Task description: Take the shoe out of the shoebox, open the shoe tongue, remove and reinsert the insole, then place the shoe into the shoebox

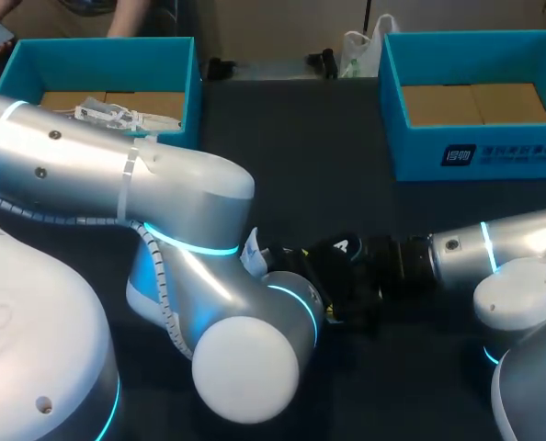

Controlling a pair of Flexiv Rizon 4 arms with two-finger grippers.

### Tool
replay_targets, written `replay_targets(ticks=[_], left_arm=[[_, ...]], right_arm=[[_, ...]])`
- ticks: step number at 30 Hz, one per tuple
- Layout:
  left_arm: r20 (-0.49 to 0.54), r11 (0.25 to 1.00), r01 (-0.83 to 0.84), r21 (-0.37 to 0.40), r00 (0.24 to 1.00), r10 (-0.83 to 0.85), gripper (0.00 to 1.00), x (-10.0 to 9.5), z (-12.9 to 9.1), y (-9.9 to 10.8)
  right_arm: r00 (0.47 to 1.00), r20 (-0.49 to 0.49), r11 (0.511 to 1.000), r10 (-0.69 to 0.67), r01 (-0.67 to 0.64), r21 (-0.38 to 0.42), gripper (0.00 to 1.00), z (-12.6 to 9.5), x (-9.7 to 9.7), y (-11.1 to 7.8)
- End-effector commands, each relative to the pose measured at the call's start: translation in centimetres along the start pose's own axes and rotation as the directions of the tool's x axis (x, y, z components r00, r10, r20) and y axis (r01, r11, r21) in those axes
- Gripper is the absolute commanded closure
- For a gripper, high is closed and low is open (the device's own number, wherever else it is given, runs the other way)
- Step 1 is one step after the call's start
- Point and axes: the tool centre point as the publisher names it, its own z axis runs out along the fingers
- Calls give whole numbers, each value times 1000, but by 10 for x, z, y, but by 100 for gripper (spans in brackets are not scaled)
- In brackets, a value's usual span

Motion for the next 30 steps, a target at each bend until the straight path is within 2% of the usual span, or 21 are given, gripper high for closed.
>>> replay_targets(ticks=[1,10,19,30], left_arm=[[-5,1000,-6,7,1000,6,49,-1,0,3],[-4,1000,-11,13,1000,11,50,-8,-4,4],[-7,1000,-15,13,1000,15,50,-12,4,9],[-27,997,-59,58,998,61,50,-17,6,13]], right_arm=[[1000,1,1000,1,-1,5,100,1,1,3],[1000,1,1000,1,-1,5,100,1,1,3],[1000,1,1000,1,-1,5,100,1,1,3],[1000,1,1000,1,-1,5,100,1,1,3]])
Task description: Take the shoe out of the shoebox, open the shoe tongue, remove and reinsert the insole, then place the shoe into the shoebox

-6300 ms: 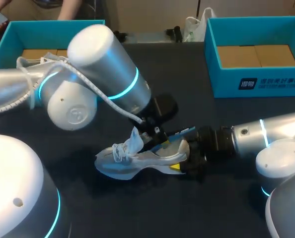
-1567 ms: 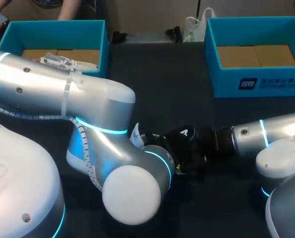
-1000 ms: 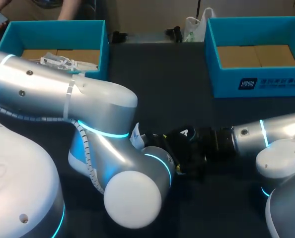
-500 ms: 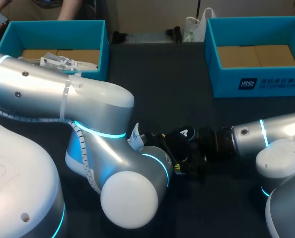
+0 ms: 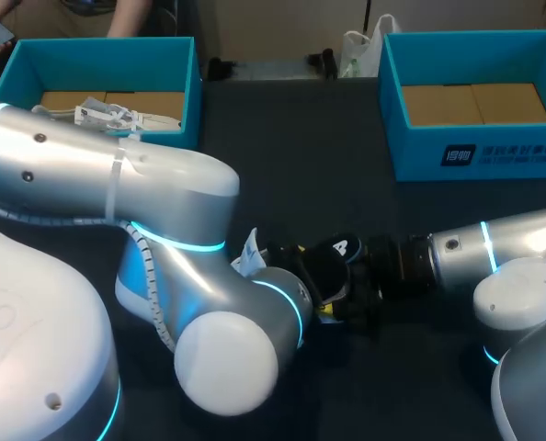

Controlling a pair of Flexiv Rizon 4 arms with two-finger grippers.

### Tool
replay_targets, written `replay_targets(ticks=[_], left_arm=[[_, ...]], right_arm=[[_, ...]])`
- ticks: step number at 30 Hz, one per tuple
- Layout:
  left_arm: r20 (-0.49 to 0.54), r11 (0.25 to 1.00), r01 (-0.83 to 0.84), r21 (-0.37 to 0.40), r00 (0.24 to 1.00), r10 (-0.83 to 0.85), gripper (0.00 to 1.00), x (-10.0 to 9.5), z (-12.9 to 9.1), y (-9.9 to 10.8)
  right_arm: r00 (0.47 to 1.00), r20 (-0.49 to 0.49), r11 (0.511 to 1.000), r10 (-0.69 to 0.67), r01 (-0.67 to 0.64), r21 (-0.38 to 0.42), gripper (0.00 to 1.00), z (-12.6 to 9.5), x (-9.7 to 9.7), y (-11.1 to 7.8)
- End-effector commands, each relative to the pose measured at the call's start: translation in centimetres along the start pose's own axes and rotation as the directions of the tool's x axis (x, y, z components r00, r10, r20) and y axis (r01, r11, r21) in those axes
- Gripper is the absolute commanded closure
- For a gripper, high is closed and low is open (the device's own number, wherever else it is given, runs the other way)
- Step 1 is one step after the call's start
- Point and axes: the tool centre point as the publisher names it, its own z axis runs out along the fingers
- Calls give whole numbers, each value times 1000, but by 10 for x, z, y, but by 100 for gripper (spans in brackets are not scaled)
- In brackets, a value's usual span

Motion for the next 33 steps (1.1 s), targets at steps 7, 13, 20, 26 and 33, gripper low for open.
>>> replay_targets(ticks=[7,13,20,26,33], left_arm=[[1,999,-19,41,1000,19,52,-9,-3,10],[0,998,-25,51,1000,25,83,-8,-2,11],[-17,998,-20,52,1000,21,100,-8,-4,9],[-26,999,0,48,1000,1,100,-7,-7,3],[-32,998,24,53,999,-22,100,-5,-13,-8]], right_arm=[[1000,2,1000,0,0,5,100,1,1,2],[1000,2,1000,0,0,5,100,1,1,2],[1000,2,1000,0,0,5,100,1,1,2],[1000,2,1000,0,0,5,100,1,1,2],[1000,2,1000,0,0,5,100,1,1,2]])
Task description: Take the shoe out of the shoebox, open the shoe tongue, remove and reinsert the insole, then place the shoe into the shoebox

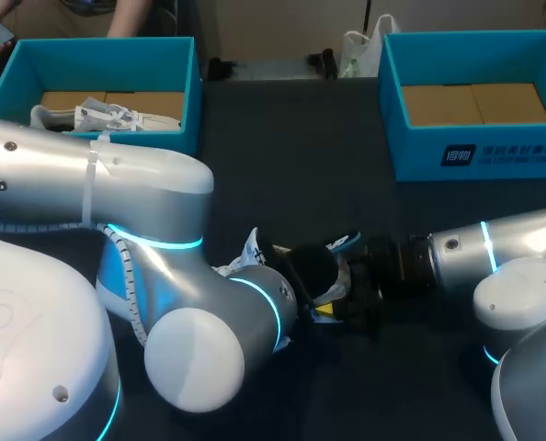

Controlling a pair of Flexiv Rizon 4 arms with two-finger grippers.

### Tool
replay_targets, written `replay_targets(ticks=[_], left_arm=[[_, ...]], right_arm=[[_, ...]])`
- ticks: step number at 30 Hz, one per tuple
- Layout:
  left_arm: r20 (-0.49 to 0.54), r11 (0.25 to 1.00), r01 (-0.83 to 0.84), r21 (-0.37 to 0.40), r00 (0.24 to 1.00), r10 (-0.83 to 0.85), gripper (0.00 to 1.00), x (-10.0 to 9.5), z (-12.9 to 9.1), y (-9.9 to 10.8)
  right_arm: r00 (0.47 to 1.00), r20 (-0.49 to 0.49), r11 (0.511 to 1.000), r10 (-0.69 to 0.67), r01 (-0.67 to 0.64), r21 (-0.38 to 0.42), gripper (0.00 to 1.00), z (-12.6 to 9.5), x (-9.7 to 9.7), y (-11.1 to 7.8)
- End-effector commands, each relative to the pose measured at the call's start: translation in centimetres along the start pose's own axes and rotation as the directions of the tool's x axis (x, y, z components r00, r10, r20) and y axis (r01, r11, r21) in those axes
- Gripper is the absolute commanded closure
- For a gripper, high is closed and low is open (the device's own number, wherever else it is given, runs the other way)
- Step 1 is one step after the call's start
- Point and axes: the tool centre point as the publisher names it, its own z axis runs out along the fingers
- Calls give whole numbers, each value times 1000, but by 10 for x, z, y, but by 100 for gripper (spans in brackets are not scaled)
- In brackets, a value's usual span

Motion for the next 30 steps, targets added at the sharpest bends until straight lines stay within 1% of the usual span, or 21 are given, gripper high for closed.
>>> replay_targets(ticks=[1,5,14,23,30], left_arm=[[-2,1000,9,-4,1000,-9,100,-1,-6,-9],[-20,999,27,-17,999,-27,100,-1,-8,-18],[-94,994,75,-83,992,-83,100,-6,-16,-39],[-238,982,146,-119,956,-171,100,-19,-33,-67],[-401,963,215,-161,877,-263,100,-32,-45,-96]], right_arm=[[1000,1,1000,0,0,5,100,1,1,2],[1000,1,1000,0,0,5,100,1,1,2],[1000,1,1000,0,0,5,100,1,1,2],[1000,1,1000,0,0,5,100,1,1,2],[1000,1,1000,0,0,5,100,1,1,2]])
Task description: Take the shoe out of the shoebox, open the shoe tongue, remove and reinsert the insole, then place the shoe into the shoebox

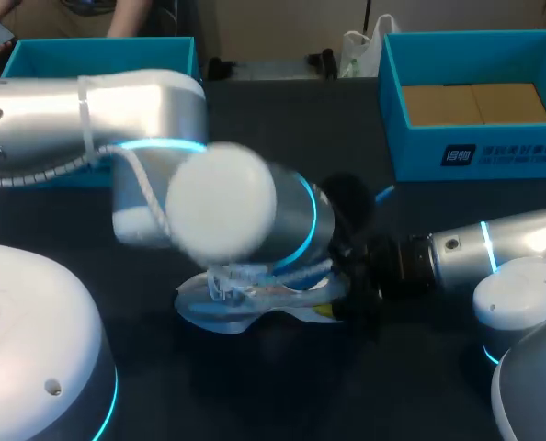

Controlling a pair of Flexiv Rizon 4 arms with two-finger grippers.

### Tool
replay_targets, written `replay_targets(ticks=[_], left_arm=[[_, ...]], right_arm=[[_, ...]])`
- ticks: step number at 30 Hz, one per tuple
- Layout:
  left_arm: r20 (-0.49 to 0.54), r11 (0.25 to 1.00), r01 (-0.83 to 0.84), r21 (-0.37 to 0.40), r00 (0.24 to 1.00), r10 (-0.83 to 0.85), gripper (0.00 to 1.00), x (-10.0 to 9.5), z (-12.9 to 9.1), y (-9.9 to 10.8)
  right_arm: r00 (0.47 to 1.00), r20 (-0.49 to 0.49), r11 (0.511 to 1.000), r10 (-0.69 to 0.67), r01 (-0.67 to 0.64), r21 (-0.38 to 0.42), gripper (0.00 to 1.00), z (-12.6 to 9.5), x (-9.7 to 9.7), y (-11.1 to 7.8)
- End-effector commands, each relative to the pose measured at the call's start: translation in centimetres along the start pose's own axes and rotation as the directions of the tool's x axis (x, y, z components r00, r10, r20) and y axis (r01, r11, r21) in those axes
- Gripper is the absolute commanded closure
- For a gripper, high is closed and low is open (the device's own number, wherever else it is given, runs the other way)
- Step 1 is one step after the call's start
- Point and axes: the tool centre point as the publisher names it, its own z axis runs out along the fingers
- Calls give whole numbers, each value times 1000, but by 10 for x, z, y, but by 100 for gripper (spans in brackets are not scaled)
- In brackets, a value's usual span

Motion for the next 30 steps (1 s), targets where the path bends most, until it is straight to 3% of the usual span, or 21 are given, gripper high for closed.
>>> replay_targets(ticks=[1,10,15,30], left_arm=[[-196,1000,19,-24,980,-23,100,-15,-17,-18],[-477,998,66,-25,876,-69,100,-18,-54,-64],[-624,994,113,-8,775,-93,100,-31,-94,-95],[-624,994,113,-8,775,-93,100,-31,-94,-95]], right_arm=[[1000,2,1000,0,0,5,100,1,1,2],[1000,2,1000,0,0,5,100,1,1,2],[1000,2,1000,0,0,5,100,1,1,2],[1000,2,1000,0,0,5,100,1,1,2]])
